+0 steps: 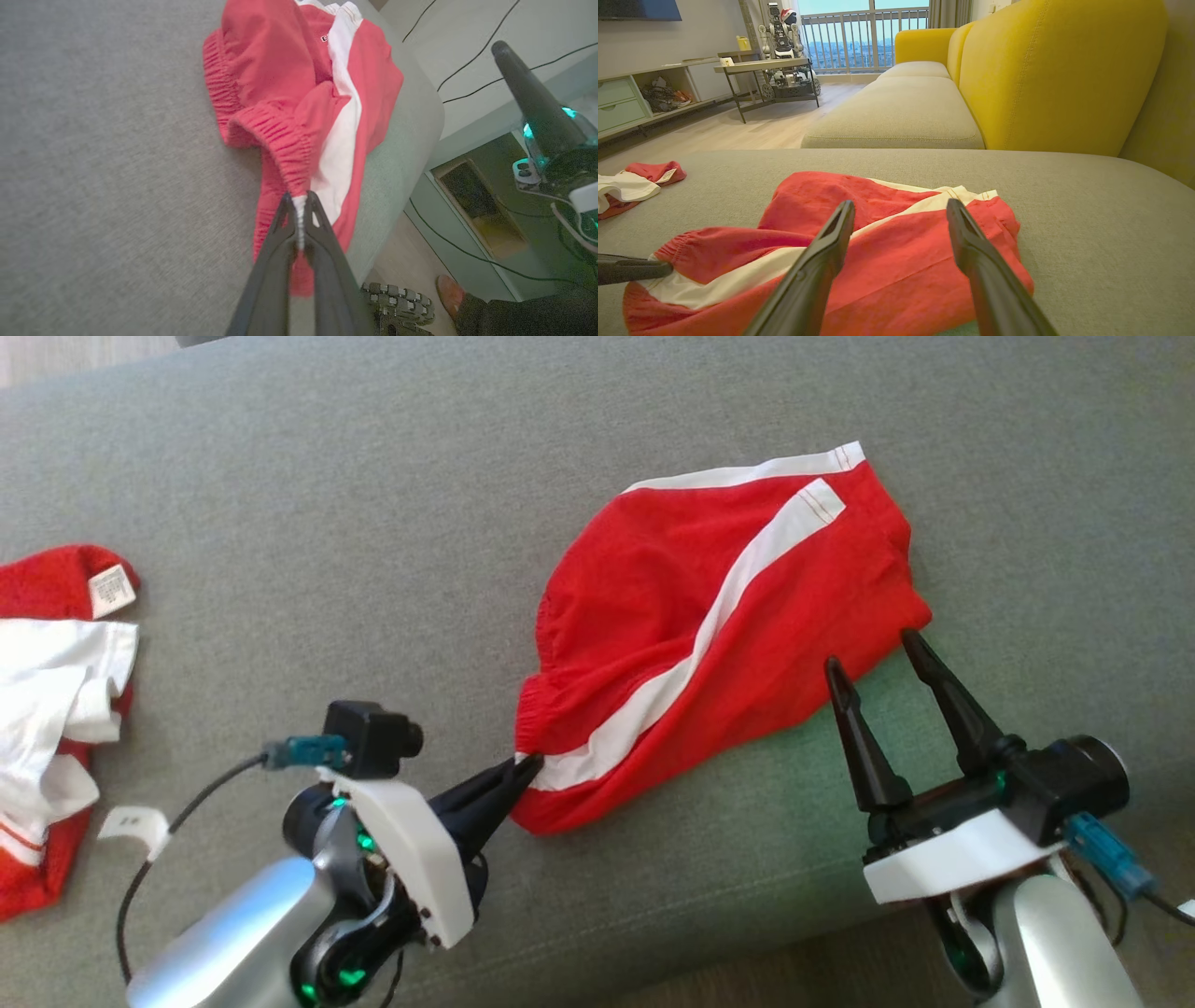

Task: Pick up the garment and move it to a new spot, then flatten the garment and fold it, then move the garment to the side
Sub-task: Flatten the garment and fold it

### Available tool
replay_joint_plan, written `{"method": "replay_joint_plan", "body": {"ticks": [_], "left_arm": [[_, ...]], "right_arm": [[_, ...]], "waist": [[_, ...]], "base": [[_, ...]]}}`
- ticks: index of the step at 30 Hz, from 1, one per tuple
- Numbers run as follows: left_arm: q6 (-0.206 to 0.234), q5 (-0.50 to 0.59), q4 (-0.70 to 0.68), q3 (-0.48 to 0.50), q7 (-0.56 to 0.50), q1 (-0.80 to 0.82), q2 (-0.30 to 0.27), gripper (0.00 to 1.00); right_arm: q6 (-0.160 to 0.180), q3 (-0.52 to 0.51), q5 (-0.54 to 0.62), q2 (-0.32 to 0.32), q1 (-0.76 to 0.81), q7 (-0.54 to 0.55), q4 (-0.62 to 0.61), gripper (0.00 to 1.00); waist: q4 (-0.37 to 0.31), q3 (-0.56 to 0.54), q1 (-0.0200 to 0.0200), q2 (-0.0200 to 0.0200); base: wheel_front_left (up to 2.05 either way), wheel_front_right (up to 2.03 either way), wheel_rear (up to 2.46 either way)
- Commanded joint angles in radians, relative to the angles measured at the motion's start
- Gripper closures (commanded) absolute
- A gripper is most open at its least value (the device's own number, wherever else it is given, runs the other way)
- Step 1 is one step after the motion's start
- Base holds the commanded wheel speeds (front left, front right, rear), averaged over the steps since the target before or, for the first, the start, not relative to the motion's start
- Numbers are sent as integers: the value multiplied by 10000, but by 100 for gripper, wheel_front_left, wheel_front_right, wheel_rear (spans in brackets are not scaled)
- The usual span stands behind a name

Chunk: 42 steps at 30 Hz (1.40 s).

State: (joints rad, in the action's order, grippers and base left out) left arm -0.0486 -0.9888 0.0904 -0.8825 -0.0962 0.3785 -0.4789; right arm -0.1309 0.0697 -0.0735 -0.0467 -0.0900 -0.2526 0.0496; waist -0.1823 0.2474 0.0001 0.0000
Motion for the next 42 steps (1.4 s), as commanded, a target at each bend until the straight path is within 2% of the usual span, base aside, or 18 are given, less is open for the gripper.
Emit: {"method": "replay_joint_plan", "body": {"ticks": [1,7,11,15,25,29,35,38,39,41,42], "left_arm": [[68,43,-400,501,75,162,-354,100],[682,662,-820,954,1116,-133,-767,100],[887,477,-955,1175,1445,-417,-715,100],[969,510,-891,1259,1712,-481,-647,100],[959,868,-405,1132,2198,-314,-309,100],[879,900,-204,1076,2289,-238,-183,100],[771,913,-9,1028,2345,-116,-80,100],[736,932,55,1002,2339,-25,-40,100],[729,937,71,997,2339,-1,-31,100],[716,935,115,988,2342,27,-16,100],[706,933,138,981,2344,38,-9,100]], "right_arm": [[2,198,-55,-35,-108,-92,-343,0],[2,208,-499,-35,-759,-92,247,0],[2,453,-738,-35,-1662,16,1926,0],[2,529,-762,-35,-3077,1130,3306,0],[2,318,391,-415,-5789,4914,5418,0],[2,283,448,-391,-6207,5620,5850,0],[2,539,327,-361,-6546,5728,6356,0],[2,693,266,-396,-6755,5654,6659,43],[2,738,263,-414,-6812,5615,6750,66],[2,806,269,-436,-6918,5530,6932,100],[2,838,287,-449,-6962,5493,7022,100]], "waist": [[21,-3,-1,0],[272,-40,-1,0],[590,-91,-1,0],[798,-43,-1,0],[1132,154,-1,0],[1219,203,-1,0],[1312,271,-1,0],[1375,319,-1,0],[1390,326,-1,0],[1407,326,-1,0],[1414,321,-1,0]], "base": [[0,0,0],[0,0,0],[0,0,0],[0,0,0],[0,0,0],[0,0,0],[0,0,0],[0,0,0],[0,0,0],[0,0,0],[0,0,0]]}}
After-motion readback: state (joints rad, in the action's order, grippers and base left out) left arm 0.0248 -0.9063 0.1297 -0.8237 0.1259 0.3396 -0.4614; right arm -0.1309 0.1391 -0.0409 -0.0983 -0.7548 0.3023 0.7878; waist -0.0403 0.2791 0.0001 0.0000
